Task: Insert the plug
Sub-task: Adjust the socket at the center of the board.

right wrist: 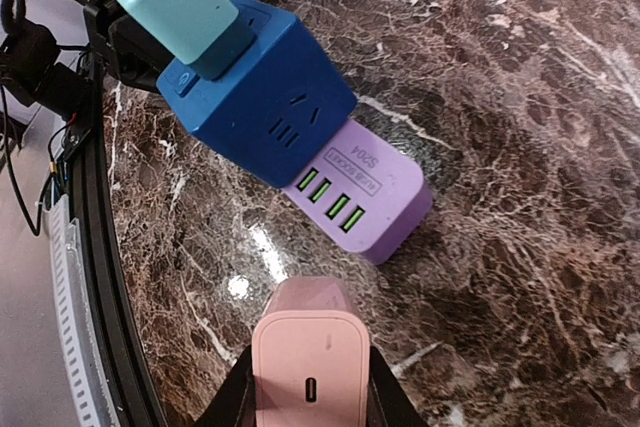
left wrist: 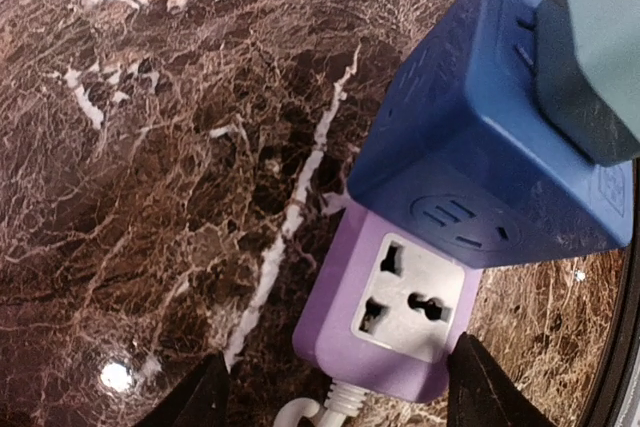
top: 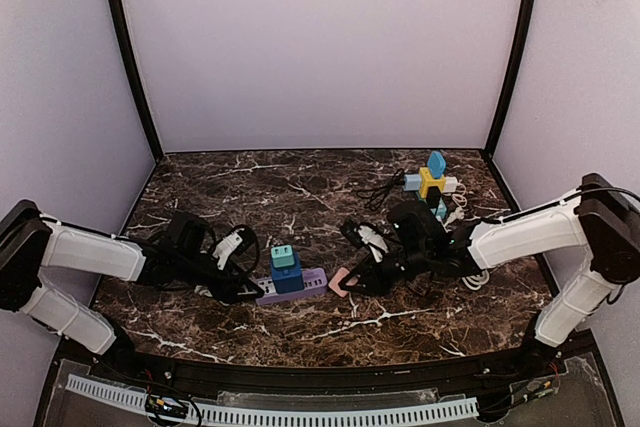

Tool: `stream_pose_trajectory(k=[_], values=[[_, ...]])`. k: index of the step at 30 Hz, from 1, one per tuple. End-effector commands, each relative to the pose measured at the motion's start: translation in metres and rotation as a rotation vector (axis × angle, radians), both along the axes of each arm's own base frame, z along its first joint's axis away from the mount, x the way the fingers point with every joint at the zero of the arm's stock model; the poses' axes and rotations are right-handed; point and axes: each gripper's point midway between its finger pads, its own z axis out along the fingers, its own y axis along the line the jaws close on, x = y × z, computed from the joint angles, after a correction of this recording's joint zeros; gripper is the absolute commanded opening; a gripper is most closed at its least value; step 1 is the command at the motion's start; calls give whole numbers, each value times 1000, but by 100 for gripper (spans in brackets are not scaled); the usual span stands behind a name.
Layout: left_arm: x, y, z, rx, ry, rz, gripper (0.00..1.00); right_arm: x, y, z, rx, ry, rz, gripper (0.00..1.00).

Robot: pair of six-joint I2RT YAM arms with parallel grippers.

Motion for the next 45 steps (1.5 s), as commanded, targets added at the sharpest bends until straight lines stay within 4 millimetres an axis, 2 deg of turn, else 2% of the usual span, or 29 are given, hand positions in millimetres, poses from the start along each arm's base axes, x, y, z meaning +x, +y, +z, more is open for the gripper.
stream_pose_trajectory(k=[1,6,11,18,21,23,26,30,32,33,34,35,36,37,38,40,43,45], values=[[-8,-5,-4,-64,-31,-46,62,-1,30,10,124,31,48,0],[-9,-9,-1,-86,-57,-76,57,15,44,-13,52,65,47,0],[-20,-16,6,-131,-47,-140,59,42,38,-21,29,71,-33,0],[-26,-26,19,-183,-77,-223,61,100,62,-14,64,-28,-21,0],[-24,-26,19,-181,-80,-222,62,125,73,2,117,-61,-8,0],[-23,-26,19,-184,-84,-217,62,135,78,9,144,-73,15,0],[-21,-28,26,-197,-110,-226,63,146,75,15,159,-102,34,0],[-21,-30,43,-206,-124,-266,65,155,55,26,198,-112,36,0],[-19,-29,57,-213,-117,-295,65,157,44,38,221,-158,29,0],[-13,-34,75,-240,-150,-332,65,156,40,45,229,-187,27,0],[-14,-27,76,-225,-115,-331,64,154,38,53,238,-218,31,0],[-8,-31,97,-246,-159,-365,64,151,35,62,251,-244,35,0],[-7,-26,100,-239,-132,-361,63,148,34,75,277,-272,40,0],[-1,-29,122,-265,-180,-385,62,142,32,84,307,-290,46,0],[1,-28,129,-271,-183,-384,61,138,31,104,364,-334,52,0],[11,-33,161,-317,-260,-389,60,125,29,141,466,-403,59,0],[29,-45,215,-444,-386,-348,60,106,31,186,572,-518,65,0],[40,-52,235,-495,-400,-304,60,91,36,214,644,-589,74,0]])
